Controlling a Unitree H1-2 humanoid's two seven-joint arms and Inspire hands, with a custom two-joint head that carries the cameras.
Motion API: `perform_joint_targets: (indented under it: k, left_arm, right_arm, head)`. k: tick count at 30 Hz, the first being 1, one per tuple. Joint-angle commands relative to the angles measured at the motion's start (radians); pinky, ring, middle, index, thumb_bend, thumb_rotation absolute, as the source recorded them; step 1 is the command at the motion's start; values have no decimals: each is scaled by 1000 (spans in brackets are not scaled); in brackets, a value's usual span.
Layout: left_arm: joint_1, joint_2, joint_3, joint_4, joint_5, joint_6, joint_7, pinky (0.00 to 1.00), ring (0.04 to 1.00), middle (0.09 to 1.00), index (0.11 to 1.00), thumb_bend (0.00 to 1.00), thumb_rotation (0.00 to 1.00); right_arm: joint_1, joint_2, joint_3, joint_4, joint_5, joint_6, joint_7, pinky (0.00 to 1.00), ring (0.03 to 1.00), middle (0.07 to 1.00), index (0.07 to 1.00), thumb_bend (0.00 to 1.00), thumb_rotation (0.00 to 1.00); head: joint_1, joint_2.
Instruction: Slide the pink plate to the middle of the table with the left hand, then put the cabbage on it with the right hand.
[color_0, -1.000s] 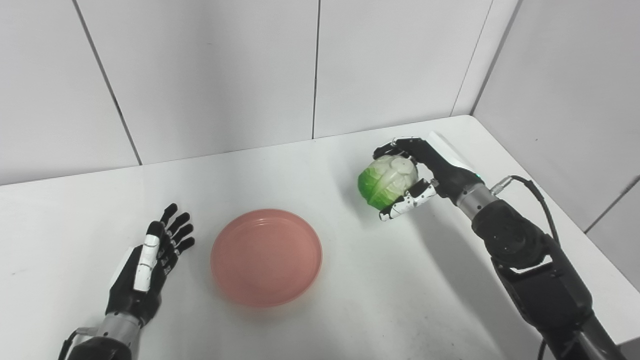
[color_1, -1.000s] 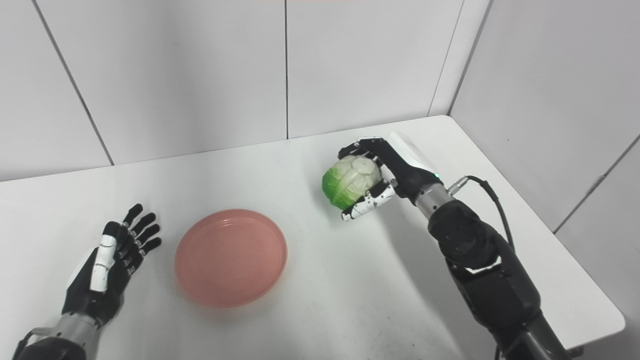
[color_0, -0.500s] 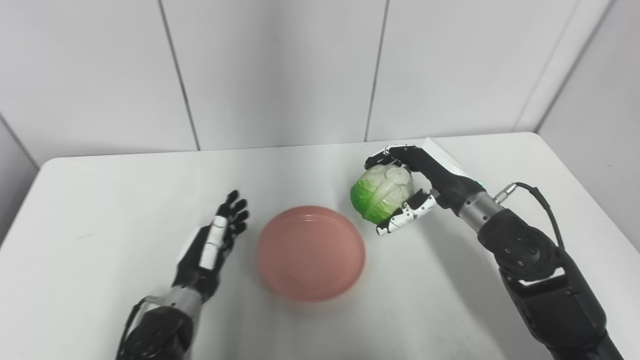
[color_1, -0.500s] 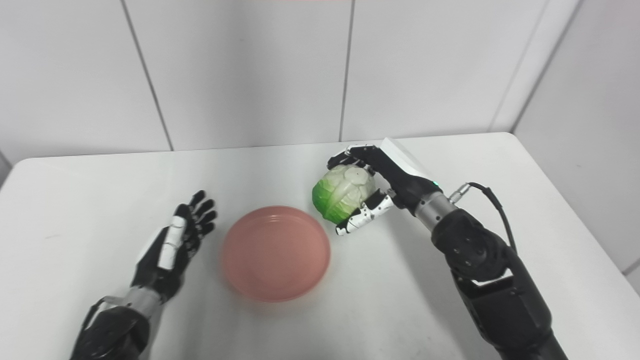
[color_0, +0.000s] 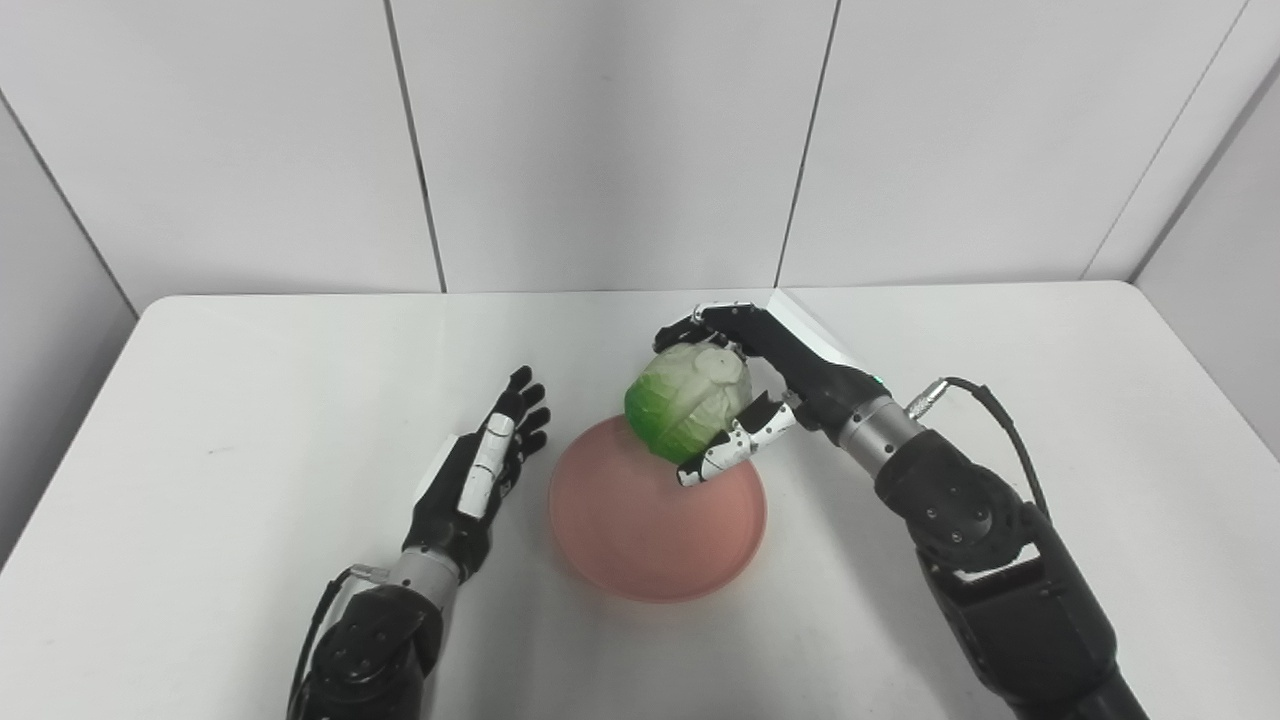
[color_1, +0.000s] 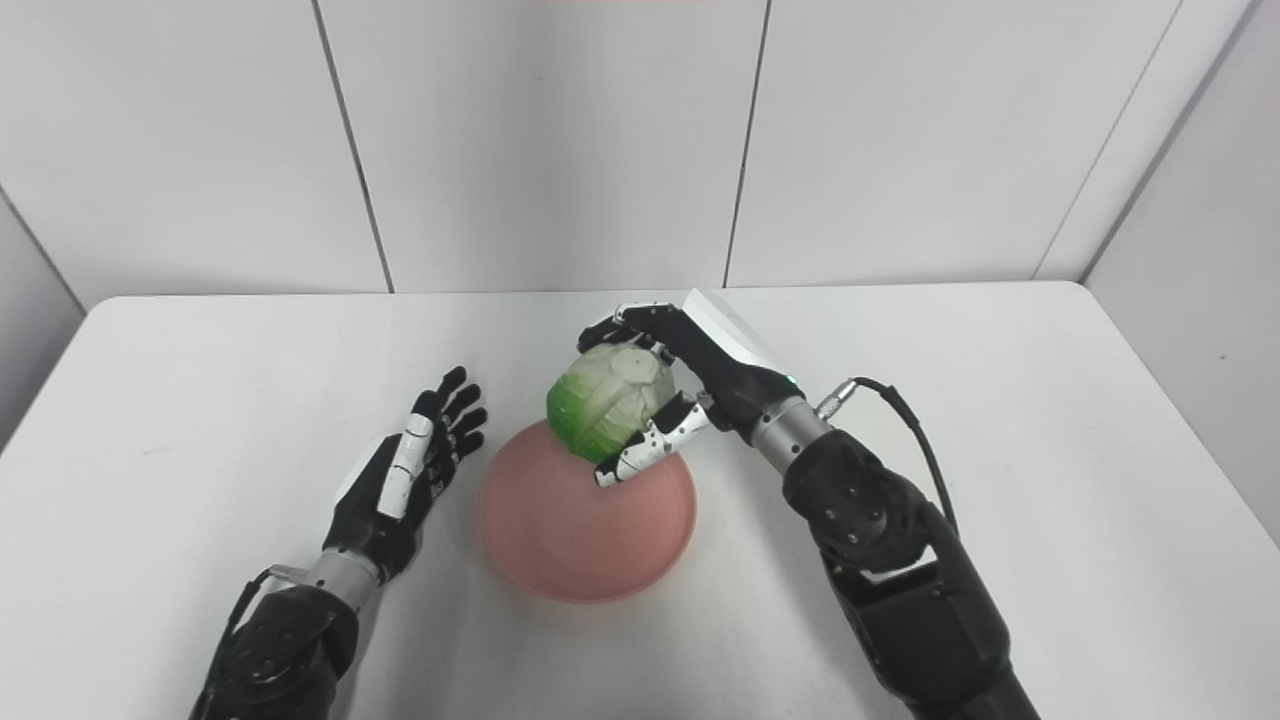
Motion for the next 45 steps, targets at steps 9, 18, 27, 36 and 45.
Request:
perform_joint_targets:
  k: [9, 18, 27, 36, 45]
  left_arm:
    - [9, -33, -40, 45, 11, 46, -24, 950, 973, 985, 998, 766, 1000]
    - [6, -30, -43, 50, 12, 34, -31, 944, 972, 987, 1000, 755, 1000]
    - [6, -30, -46, 43, 17, 40, -26, 940, 968, 981, 996, 766, 1000]
    - [7, -30, -46, 39, 14, 46, -23, 936, 963, 978, 994, 763, 1000]
    - [5, -27, -50, 37, 17, 44, -25, 930, 967, 981, 995, 761, 1000]
  right_arm:
    - [-31, 21, 28, 83, -47, -133, -52, 372, 424, 455, 516, 525, 0]
    - [-24, -4, 89, 135, -165, -170, -66, 434, 448, 472, 497, 529, 0]
    - [-36, -26, 137, 128, -250, -128, 5, 580, 500, 479, 488, 531, 0]
    - [-40, -20, 145, 127, -223, -108, 85, 401, 445, 455, 507, 528, 0]
    - [-34, -5, 149, 123, -218, -84, 121, 428, 476, 474, 501, 528, 0]
  head:
    - [0, 10]
    - [-1, 20]
    - [-3, 27]
    - [-3, 31]
    - [-4, 33]
